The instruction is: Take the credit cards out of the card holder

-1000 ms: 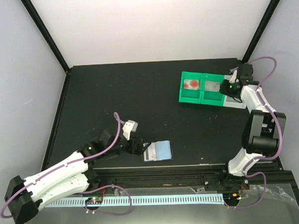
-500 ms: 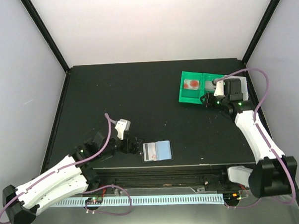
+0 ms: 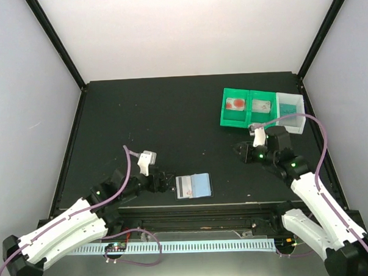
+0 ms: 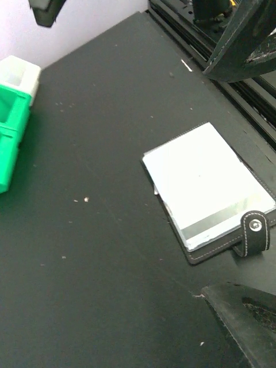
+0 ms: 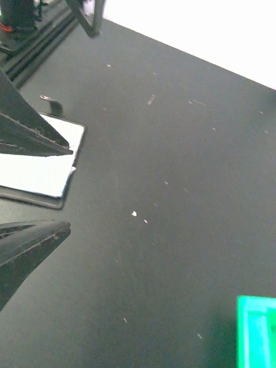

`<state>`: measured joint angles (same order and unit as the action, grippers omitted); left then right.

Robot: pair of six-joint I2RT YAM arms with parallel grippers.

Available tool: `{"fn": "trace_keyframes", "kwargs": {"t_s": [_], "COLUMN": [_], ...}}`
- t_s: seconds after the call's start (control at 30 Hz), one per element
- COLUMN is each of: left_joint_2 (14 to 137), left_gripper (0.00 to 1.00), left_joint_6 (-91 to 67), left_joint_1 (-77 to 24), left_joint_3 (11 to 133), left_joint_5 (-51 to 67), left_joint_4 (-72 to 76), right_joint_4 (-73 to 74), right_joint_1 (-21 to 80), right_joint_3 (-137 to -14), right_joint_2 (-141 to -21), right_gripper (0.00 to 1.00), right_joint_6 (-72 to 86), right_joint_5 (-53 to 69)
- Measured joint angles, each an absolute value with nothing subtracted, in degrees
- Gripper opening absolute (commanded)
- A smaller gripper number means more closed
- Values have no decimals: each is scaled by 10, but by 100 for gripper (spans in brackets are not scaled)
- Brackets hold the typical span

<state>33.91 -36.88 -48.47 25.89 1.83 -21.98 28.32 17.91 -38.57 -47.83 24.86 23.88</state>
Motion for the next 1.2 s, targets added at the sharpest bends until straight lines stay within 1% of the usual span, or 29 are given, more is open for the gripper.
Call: {"fn": "trace_keyframes", "kwargs": {"t_s": [0.13, 0.27, 0.5, 0.7, 0.93, 1.2], "left_joint_2": [359, 385, 436, 503, 588, 667], "left_gripper": [95, 91, 86, 85, 84, 84], "left_joint_6": [-382, -405, -462, -487, -512, -523], "left_joint_1": [-484, -484, -484, -484, -484, -484], "left_joint_3": [218, 178, 122, 117, 117, 140], "left_joint_5": [32, 49, 79, 123, 205, 249], "left_joint_4": [-189, -142, -36, 41, 155, 180], "right_joint_4": [264, 232, 194, 157, 121, 91], "right_joint_1": [219, 252, 307, 364, 430, 461], "right_joint_3": [-342, -298, -264, -264, -264, -264], "right_joint_2": [-449, -425, -435, -475, -530, -567], "right_gripper": [31, 31, 30, 30, 30, 30], "right_joint_6": [290, 332, 381, 406, 431, 445], "right_joint_5": [241, 240, 226, 204, 175, 149]}}
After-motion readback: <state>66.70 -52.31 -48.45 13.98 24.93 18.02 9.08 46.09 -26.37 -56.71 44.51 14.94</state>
